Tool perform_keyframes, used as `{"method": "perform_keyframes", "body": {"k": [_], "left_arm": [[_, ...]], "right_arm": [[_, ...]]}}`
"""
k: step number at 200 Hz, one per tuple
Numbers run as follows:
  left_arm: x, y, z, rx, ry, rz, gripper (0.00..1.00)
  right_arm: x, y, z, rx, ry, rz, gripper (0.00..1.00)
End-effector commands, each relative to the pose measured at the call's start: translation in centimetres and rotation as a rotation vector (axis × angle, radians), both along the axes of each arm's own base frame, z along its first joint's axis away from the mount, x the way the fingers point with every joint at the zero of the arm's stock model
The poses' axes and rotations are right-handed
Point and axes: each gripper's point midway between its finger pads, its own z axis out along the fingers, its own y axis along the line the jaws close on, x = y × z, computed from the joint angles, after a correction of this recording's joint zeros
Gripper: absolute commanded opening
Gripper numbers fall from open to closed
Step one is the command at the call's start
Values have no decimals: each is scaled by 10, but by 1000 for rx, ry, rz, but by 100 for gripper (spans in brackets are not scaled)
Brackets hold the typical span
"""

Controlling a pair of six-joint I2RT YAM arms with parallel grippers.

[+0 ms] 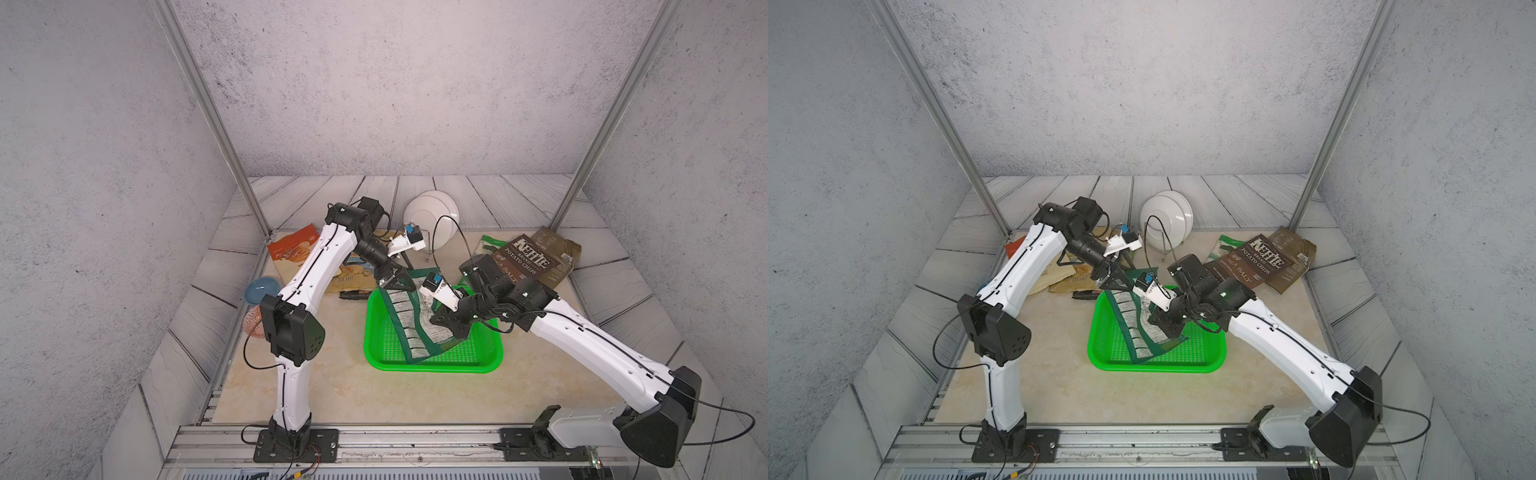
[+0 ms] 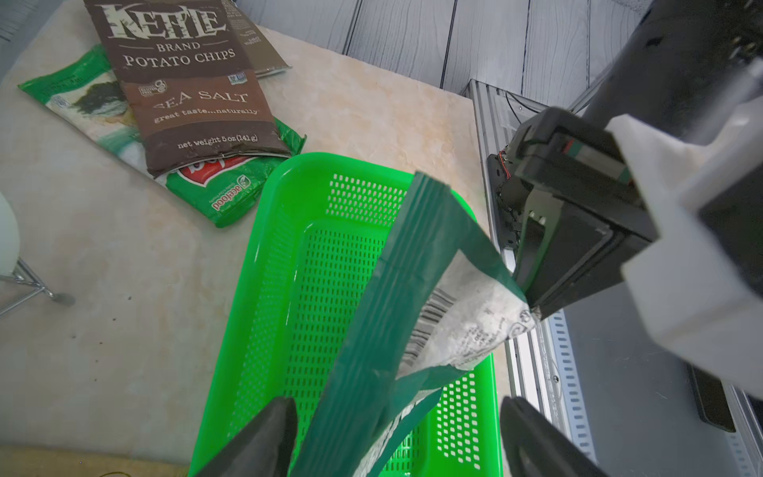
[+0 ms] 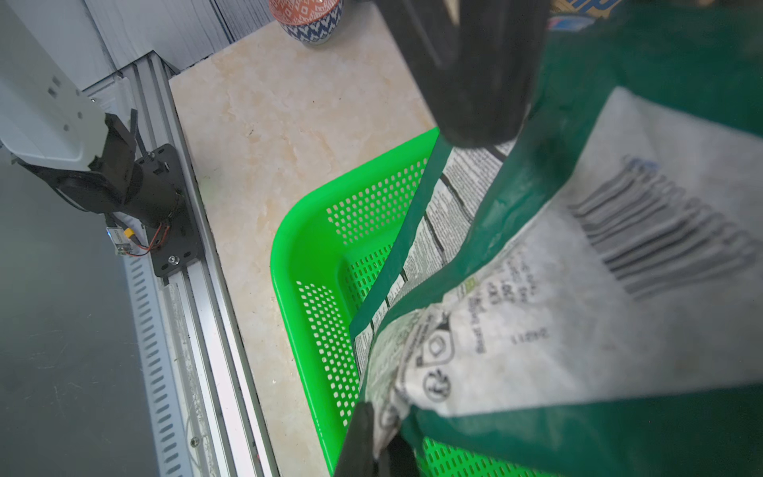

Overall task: Put the potato chips into the basket
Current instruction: Place the potato chip in the basket.

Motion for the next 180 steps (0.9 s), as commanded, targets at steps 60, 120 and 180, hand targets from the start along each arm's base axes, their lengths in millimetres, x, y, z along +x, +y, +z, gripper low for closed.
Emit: {"method": "perform_keyframes", "body": {"k": [60,120,180], "left_arm": [[0,-5,-4,7,27,-9,40],[10,1,19,25,-25,115,0],[0,9,59,-50,-39,286,0]], "right_arm": [[-4,3,24,73,-64,19,0],[34,-29,10,-13,-135,-302,0],[22,-45,-5,58,-73,-426,44]]}}
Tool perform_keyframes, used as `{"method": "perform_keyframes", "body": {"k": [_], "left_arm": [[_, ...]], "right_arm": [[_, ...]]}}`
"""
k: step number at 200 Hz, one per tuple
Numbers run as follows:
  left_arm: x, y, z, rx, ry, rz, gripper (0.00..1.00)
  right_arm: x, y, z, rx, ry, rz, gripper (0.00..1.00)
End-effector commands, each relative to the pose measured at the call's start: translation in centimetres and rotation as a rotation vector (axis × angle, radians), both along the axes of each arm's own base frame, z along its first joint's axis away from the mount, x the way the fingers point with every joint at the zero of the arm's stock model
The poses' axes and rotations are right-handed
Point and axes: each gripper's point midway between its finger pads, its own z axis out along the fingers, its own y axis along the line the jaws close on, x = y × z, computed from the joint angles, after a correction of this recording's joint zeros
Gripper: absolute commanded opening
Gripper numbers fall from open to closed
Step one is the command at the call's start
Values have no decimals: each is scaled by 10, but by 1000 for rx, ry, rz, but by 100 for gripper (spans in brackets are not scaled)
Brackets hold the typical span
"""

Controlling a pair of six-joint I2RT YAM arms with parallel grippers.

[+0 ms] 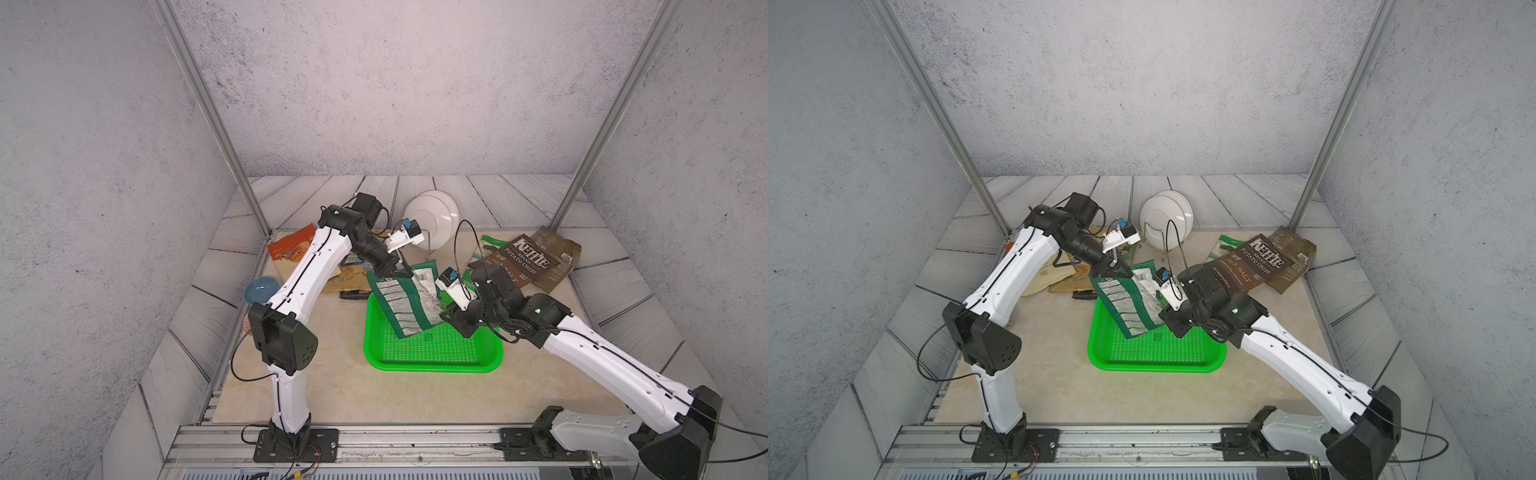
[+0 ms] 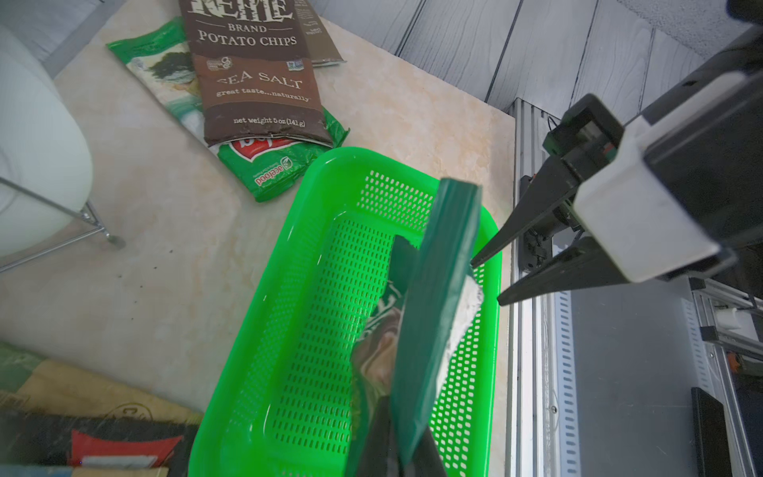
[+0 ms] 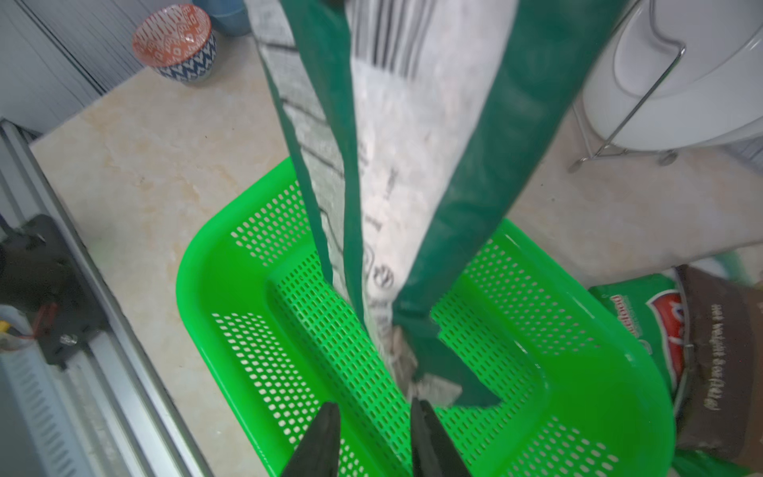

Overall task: Put the potato chips into the basket
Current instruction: Place the potato chip in the basket.

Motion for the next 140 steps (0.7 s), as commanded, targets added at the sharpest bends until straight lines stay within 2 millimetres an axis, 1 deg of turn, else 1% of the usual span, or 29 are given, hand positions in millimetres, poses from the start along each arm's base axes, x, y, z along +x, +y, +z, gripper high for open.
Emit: {"method": "perform_keyframes", "body": {"k": [1,36,62,83,92,108,121,140], "left_arm": [[-1,1,35,-80,-48,81,0],[-6,6,51,-106,-61,136,0],[-9,11,56,-94,-78,149,0],[-16,13,63,-96,-79,133,0],[-20,13,66,-100,-72,125,0],[-28,14,73,-117,-60,109,0],[-35,14,78,-131,-50,96,0],[-44,15,84,-151,-34,77,0]], "right_arm": [[-2,-8,4,65,-8,-83,44],[-10,-11,-11,143,26,-118,50],[-12,-18,-18,179,21,-146,54],[-15,-21,-15,209,2,-142,55],[-15,-23,-13,223,-11,-147,56],[-16,-27,-6,259,-27,-166,64],[-16,-29,-4,292,-22,-176,68],[-16,-31,-3,332,7,-186,69]]}}
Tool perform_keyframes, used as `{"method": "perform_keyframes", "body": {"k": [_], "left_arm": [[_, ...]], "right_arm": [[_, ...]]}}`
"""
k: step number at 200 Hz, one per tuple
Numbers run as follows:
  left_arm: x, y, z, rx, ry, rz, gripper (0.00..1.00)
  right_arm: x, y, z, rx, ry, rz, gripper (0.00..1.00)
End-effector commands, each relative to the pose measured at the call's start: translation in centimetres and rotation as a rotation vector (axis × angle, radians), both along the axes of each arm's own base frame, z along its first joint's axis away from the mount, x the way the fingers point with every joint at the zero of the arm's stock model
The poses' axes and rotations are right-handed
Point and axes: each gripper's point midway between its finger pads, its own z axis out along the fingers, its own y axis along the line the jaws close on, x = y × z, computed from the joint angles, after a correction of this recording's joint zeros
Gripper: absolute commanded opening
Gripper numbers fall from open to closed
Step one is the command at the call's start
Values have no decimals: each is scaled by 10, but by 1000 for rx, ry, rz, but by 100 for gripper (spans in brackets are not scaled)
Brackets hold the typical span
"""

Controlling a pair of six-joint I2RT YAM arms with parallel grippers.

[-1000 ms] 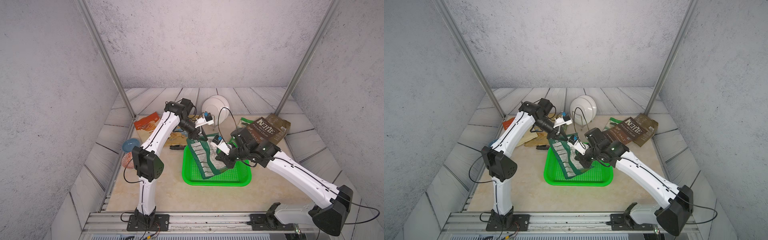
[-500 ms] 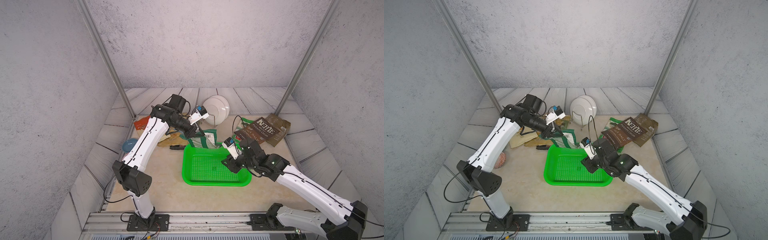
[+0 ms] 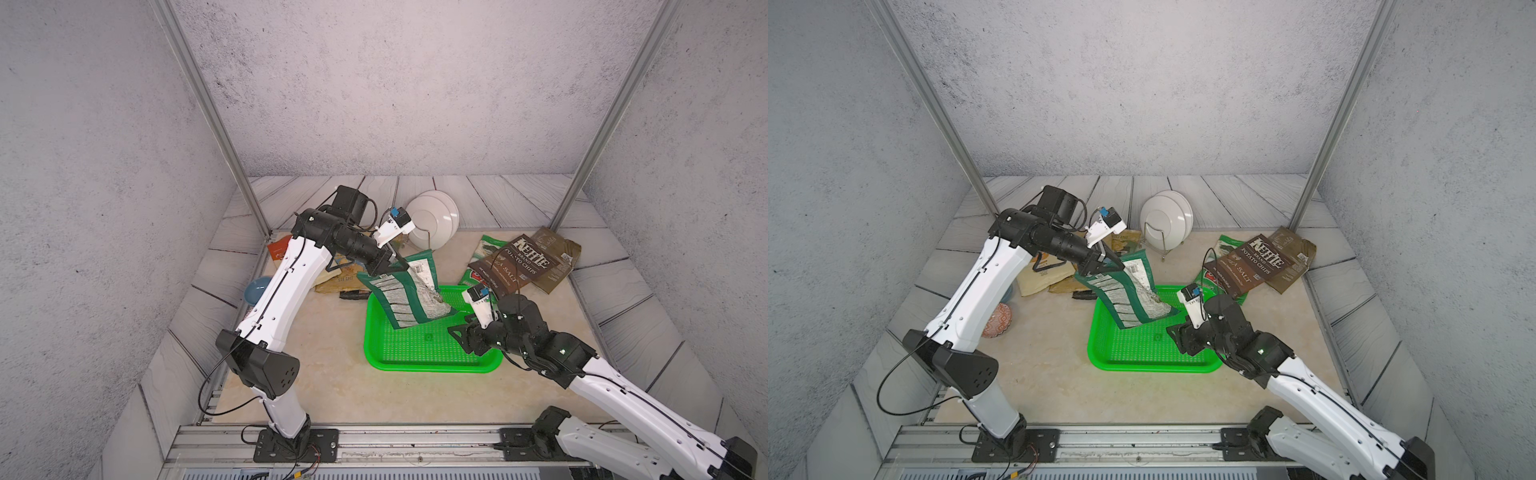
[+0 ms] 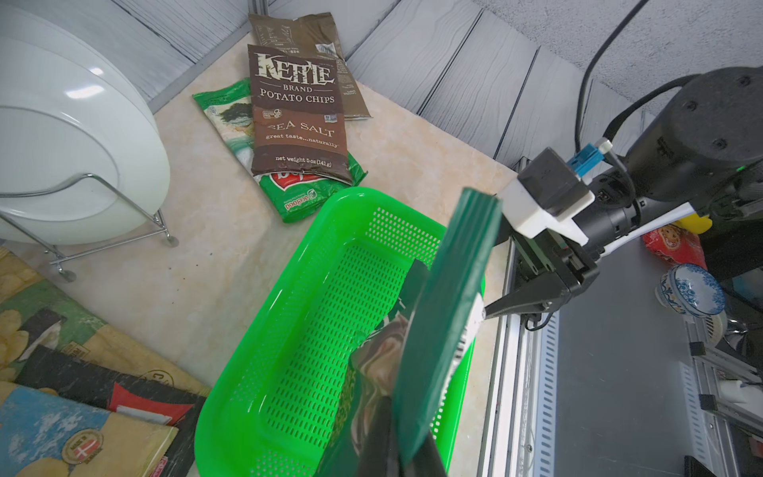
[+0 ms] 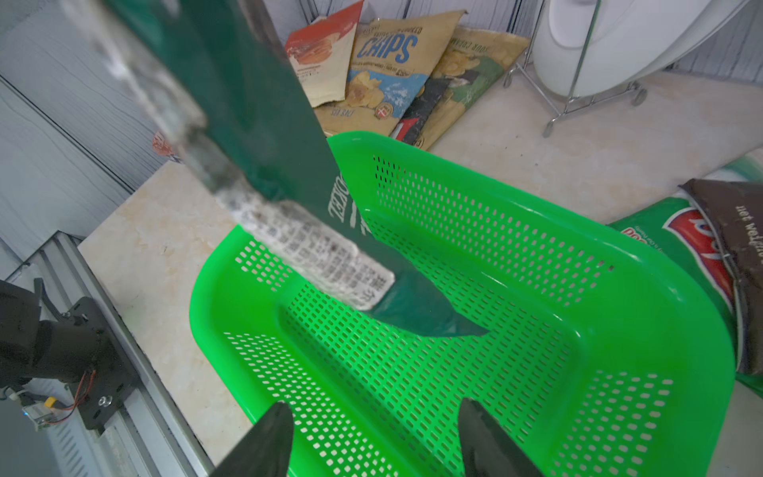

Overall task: Put the potato chips into the basket
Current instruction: Place the potato chip in the basket.

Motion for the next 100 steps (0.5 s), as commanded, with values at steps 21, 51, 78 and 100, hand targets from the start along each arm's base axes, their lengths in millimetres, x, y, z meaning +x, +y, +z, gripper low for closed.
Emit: {"method": "perform_keyframes", "body": {"k": [21,51,78,100], "left_arm": [[-31,4,40,-96,-21,-57,0],[-39,8,49,-97,-42,-70,0],[-44,11,58,-99,-61,-71,0],[-47,11,62,-111,-60,-70,0]], "right_arm": [[4,0,11,155,41,-14,69],[12,-1,13,276,76,6,68],[18,3,12,335,95,42,68],[10,14,19,381,91,133,67]]}}
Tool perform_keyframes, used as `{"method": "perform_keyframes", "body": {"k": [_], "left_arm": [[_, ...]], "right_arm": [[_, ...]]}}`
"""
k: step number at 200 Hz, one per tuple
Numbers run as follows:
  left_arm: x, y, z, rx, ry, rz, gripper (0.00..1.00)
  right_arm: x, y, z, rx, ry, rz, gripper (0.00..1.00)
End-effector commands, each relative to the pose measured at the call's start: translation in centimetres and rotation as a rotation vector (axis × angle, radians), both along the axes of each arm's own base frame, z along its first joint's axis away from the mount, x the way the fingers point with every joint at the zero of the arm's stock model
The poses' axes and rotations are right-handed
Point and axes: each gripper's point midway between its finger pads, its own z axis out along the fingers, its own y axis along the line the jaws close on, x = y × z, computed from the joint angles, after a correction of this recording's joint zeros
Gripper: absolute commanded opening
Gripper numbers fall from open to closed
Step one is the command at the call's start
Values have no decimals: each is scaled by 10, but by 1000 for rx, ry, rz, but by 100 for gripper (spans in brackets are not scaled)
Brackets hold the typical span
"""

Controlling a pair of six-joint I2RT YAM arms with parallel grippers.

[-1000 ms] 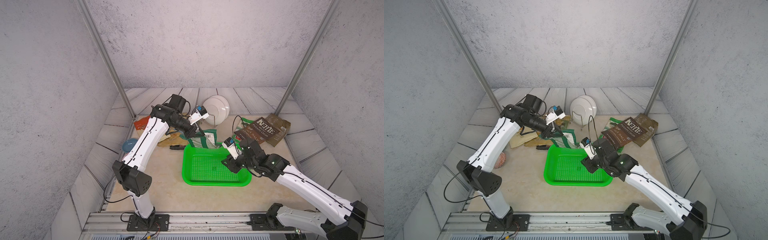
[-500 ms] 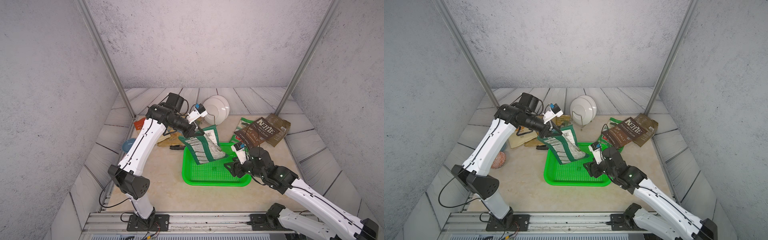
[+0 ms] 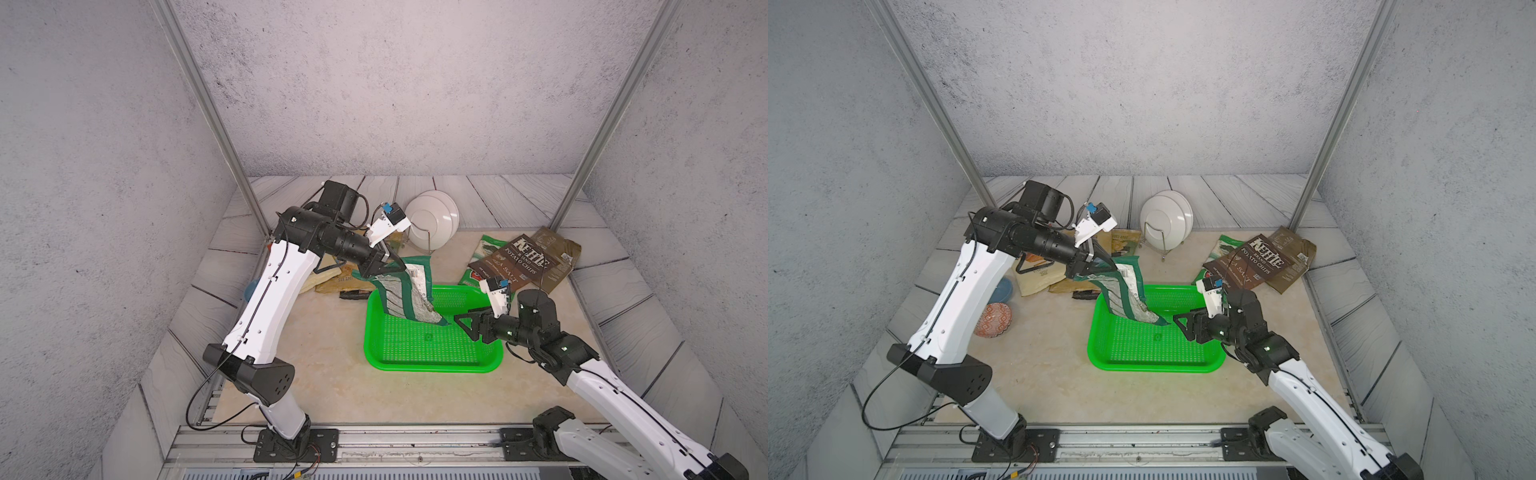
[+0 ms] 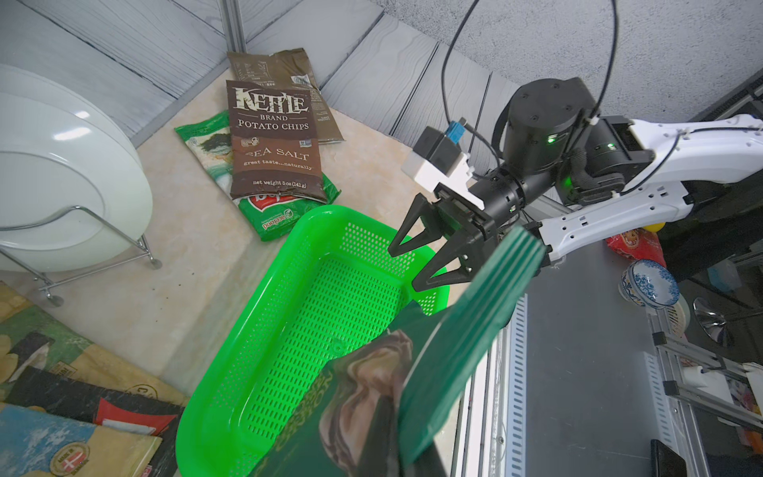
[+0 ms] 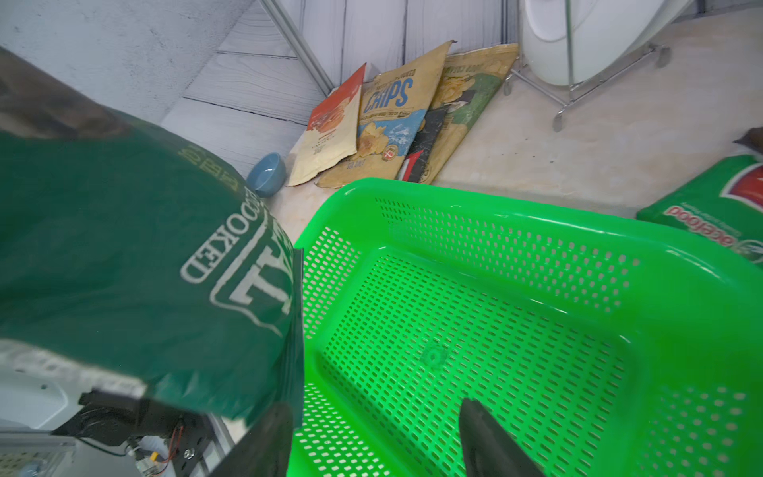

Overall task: Put the potato chips into the basket
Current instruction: Place the potato chip in the basket.

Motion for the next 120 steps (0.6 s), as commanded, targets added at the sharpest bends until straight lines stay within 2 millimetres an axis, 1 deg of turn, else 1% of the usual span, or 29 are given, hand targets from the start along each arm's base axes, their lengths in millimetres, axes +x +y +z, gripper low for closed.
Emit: {"method": "perform_keyframes", "body": {"k": [1,26,73,94,120], "left_arm": [[-15,2,23,-57,-31,-30,0],[-17,2,25,-67,-13,-29,0],[-18,2,29,-67,-13,-26,0],[-16,3,30,-62,-23,-18,0],[-14,2,31,-64,-23,-15,0]], "right_arm": [[-11,20,22,115,-40,137,67],[-24,28,30,152,-64,237,66],[-44,38,46,243,-89,369,65],[-48,40,46,254,-86,397,65],[-44,41,42,249,-68,390,65]]}}
